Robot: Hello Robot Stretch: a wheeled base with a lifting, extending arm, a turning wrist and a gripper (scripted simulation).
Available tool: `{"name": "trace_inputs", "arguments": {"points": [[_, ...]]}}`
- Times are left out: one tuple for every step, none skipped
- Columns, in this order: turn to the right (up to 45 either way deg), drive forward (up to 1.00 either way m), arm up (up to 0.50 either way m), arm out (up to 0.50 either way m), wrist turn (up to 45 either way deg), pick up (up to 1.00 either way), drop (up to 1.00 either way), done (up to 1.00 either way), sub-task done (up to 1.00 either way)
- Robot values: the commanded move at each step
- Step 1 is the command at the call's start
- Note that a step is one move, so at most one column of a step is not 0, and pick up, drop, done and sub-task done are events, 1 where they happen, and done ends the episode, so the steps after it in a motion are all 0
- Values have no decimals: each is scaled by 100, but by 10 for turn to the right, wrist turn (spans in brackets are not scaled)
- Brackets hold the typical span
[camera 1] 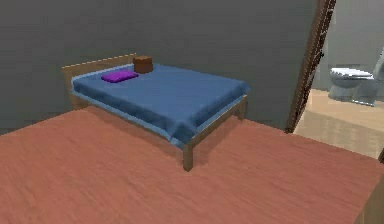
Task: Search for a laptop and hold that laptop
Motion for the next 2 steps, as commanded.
{"name": "trace_inputs", "arguments": {"points": [[0, 0, 0, 0, 0, 100, 0, 0, 0], [0, 0, 0, 0, 0, 0, 0, 100, 0]]}}
